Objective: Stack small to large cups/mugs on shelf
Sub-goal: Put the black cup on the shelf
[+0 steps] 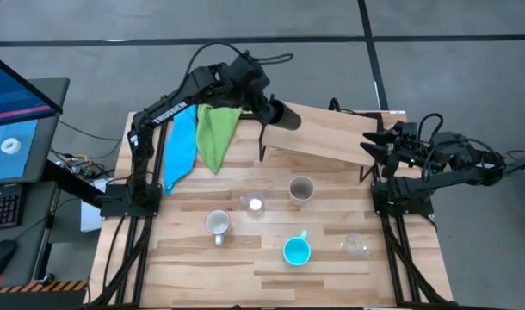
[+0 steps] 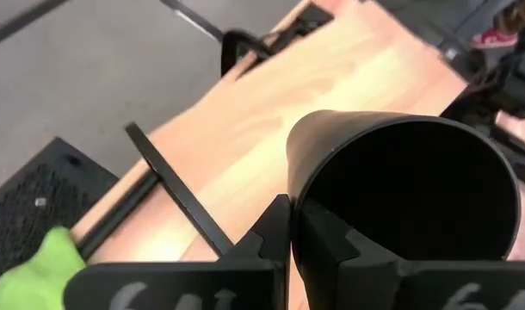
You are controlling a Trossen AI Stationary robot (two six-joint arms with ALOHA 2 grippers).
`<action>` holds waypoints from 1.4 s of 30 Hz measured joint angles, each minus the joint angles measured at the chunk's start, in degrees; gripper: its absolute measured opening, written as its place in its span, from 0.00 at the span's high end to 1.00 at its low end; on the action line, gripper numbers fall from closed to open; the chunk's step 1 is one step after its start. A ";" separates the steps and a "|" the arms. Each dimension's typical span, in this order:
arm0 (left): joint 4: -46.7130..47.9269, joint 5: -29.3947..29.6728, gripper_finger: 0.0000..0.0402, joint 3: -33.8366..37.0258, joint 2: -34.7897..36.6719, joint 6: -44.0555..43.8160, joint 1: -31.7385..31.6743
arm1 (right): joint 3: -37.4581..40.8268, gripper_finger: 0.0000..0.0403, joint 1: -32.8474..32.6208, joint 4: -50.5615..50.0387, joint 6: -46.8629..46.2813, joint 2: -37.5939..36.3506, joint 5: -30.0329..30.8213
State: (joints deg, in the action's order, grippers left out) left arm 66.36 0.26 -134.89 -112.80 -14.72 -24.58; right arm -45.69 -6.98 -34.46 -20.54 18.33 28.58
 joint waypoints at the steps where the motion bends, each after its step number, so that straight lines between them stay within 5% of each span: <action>1: 0.61 0.42 1.00 0.00 -0.08 0.04 -0.03 | 0.00 0.42 -0.02 0.00 0.00 0.00 -0.02; 8: 0.17 8.71 1.00 0.01 -1.50 2.91 -0.92 | 0.01 0.42 -0.02 -0.02 0.00 0.00 -0.03; 42: 2.35 7.84 1.00 -0.07 -5.48 6.83 -2.45 | 0.02 0.42 -0.01 0.09 -0.01 -0.02 -0.02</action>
State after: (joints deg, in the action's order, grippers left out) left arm 68.71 8.10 -134.96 -118.28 -7.89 -27.03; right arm -45.67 -6.99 -34.37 -20.55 18.31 28.56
